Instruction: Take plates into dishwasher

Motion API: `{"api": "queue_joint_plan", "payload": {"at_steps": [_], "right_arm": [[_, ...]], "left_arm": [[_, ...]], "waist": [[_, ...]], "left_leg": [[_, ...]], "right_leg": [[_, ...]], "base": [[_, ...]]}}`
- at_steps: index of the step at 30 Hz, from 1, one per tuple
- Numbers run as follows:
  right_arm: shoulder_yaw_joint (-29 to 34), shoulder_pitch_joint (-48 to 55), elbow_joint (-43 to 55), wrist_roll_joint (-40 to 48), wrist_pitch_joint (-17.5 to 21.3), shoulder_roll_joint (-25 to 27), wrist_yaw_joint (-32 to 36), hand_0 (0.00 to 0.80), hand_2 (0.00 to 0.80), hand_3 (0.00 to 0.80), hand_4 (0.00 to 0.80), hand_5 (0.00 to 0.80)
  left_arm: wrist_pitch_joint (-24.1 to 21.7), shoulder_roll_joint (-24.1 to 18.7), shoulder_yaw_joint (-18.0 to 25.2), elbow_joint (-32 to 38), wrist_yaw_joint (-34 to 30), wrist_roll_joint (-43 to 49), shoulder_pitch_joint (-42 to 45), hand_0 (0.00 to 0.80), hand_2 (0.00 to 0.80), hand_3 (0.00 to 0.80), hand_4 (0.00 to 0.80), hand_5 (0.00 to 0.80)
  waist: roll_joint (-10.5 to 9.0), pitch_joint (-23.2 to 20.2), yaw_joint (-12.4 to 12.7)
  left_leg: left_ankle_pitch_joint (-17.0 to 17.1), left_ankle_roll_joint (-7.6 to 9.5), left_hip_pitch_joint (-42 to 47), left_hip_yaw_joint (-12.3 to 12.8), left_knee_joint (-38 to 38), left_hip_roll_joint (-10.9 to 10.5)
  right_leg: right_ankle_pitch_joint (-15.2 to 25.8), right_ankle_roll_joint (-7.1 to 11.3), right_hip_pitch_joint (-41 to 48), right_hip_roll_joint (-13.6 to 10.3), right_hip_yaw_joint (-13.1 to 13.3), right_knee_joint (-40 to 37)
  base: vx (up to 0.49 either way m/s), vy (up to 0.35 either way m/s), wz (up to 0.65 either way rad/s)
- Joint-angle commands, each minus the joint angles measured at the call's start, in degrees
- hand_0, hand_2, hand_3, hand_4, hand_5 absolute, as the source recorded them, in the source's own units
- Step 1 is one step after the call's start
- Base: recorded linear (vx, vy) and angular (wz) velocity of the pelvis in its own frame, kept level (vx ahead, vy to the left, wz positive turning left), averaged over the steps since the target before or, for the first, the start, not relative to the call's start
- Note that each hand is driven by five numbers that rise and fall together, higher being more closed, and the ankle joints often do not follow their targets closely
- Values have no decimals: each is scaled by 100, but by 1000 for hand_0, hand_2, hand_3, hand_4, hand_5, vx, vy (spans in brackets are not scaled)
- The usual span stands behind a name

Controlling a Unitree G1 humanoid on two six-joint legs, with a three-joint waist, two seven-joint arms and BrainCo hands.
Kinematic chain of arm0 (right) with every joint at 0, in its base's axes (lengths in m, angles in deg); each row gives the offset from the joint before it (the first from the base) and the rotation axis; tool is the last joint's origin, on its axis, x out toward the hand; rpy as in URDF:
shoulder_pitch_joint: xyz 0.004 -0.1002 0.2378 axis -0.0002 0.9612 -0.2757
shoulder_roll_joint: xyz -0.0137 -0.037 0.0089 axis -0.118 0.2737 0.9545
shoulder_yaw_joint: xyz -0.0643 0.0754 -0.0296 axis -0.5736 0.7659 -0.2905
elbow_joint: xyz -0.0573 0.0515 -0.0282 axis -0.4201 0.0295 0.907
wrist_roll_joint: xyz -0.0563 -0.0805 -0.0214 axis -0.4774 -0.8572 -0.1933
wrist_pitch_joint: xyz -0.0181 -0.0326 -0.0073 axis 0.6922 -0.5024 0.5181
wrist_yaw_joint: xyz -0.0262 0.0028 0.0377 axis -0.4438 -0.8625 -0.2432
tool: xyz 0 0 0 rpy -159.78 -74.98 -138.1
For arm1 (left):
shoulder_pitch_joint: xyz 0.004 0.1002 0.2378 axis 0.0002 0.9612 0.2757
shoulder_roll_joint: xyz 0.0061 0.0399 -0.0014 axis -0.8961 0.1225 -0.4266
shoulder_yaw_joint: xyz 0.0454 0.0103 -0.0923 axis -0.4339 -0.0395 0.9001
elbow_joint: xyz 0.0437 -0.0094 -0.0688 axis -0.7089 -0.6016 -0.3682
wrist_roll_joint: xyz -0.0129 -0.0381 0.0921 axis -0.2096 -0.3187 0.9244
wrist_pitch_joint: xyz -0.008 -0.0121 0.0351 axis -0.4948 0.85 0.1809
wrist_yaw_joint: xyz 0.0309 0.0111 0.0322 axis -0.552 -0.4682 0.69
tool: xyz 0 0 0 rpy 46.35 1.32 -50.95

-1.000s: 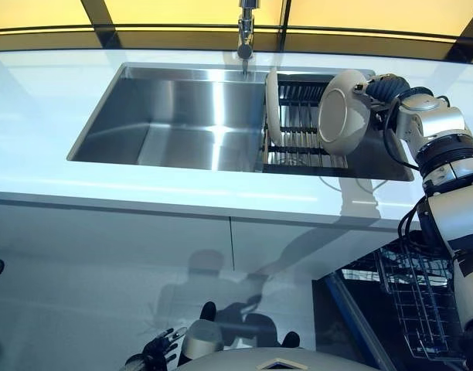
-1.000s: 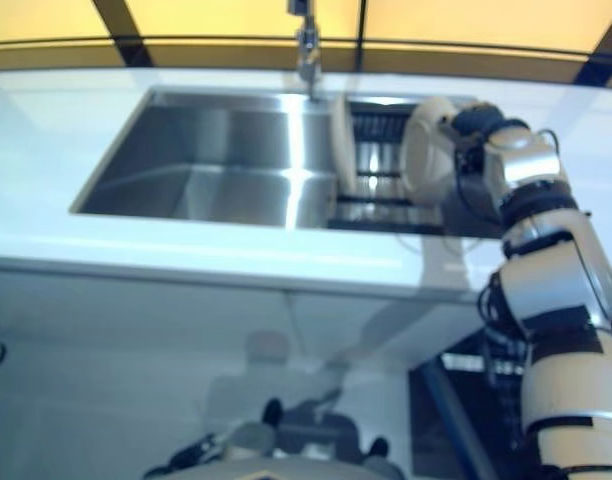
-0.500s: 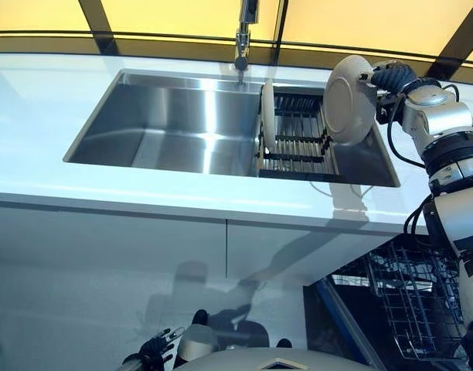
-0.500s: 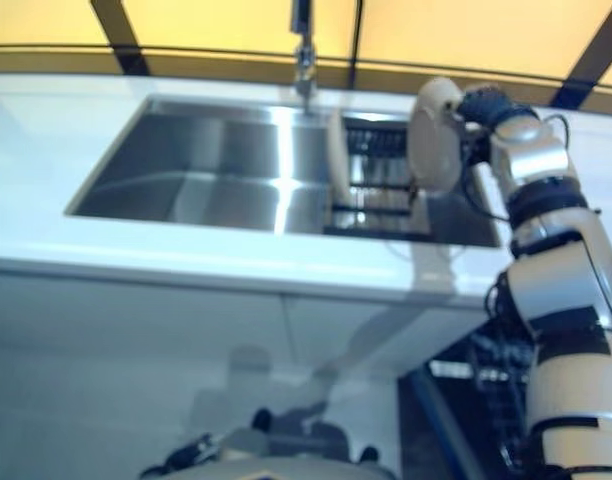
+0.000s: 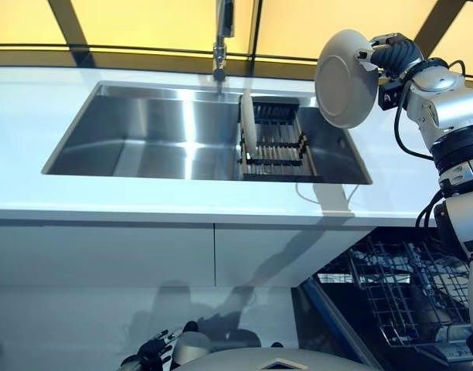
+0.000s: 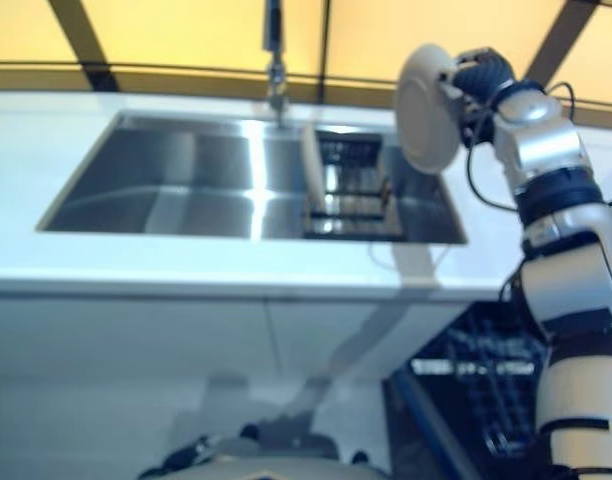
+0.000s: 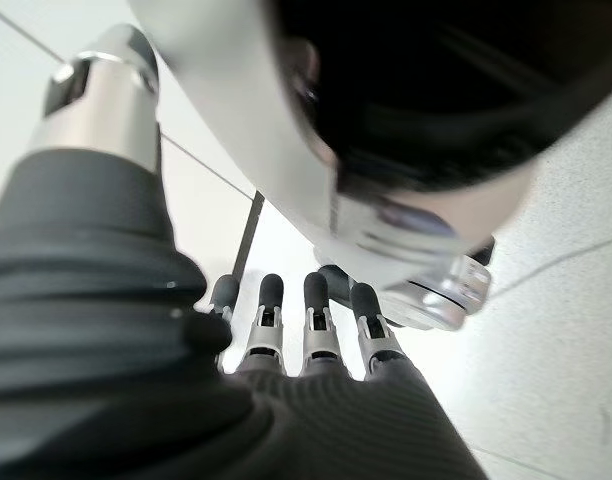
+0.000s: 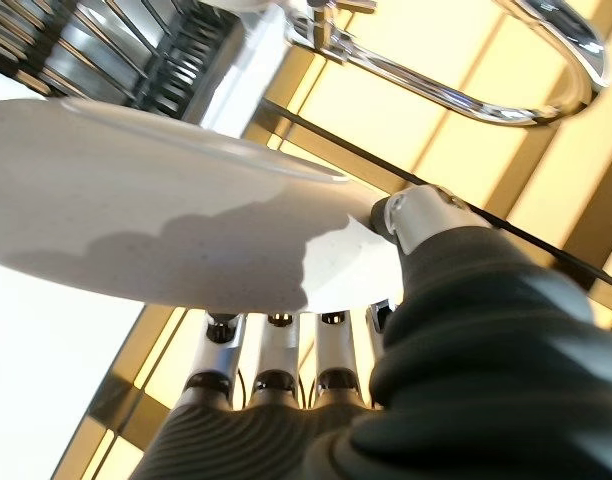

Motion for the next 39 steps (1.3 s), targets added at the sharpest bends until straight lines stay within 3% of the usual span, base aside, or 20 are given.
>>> {"api": "queue_joint_plan", "payload": {"at_steps": [1,19,39], "right_arm": [[-415,-837,71,254,206,450,-194,800,800,800,800,800],[-275,-490,150,263,169,1220,261,800,800,800,800,800],[306,1013,1215,-42,108,2294,971,800,800,800,800,800]], "left_arm": [[-116,-59,-81,-210,30,9,-350,0,0,0,0,0],[-72,-119,-133,-205,-25,97,-592,0,0,0,0,0],[-66,-203,68,-48,-110,170,-586,0,0,0,0,0]], "waist": [[-284,-159,-59],[-338,-238,-603],[-339,-191,-1159]], "left_leg": [[-131,159,75,24,-15,-67],[-262,215,275,408,-15,-45],[-369,273,437,712,-15,-48]], "right_leg": [[122,124,65,-280,93,8],[199,155,-53,-194,591,8],[236,168,-147,-77,1095,8]], "base": [[-36,13,-20],[-21,-1,-15],[-8,3,-13]]}}
